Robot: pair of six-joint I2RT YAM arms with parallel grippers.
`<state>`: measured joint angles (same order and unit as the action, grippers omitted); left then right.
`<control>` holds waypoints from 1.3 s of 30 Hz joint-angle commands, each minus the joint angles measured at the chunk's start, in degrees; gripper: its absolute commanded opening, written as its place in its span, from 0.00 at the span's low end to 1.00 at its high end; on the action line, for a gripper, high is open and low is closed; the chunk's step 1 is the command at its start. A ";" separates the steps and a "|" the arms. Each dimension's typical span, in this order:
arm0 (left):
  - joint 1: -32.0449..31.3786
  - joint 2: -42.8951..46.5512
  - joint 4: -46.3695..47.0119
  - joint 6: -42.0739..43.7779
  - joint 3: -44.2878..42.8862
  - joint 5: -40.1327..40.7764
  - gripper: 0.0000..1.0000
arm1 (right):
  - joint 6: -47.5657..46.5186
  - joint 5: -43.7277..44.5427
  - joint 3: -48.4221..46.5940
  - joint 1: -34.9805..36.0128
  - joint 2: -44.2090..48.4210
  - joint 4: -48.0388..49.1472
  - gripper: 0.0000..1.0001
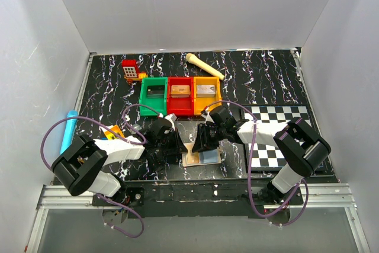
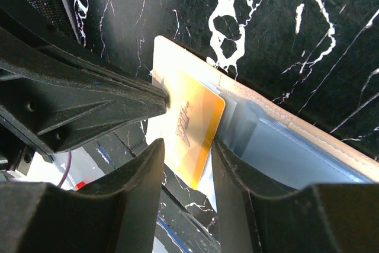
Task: Take the credit cards out of the card holder
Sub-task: Remove the credit card from the card holder.
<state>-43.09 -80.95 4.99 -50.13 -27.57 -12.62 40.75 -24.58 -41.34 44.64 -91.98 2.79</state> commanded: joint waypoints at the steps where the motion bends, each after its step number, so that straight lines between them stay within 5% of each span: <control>1: -0.15 -0.61 -2.18 -0.06 -0.11 1.55 0.00 | 1.43 -1.00 0.65 0.18 -0.48 3.80 0.46; 28: -0.15 -2.02 -2.53 -0.93 0.42 2.43 0.00 | 12.86 -10.49 11.55 -3.68 -0.39 29.72 0.43; 39: -0.15 -2.64 -1.31 -0.15 0.24 1.20 0.00 | 13.92 -14.18 9.97 -3.69 -3.73 32.37 0.41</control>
<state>-42.94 -81.82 5.80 -51.59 -27.62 -12.69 53.69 -34.63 -29.36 40.34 -94.65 29.93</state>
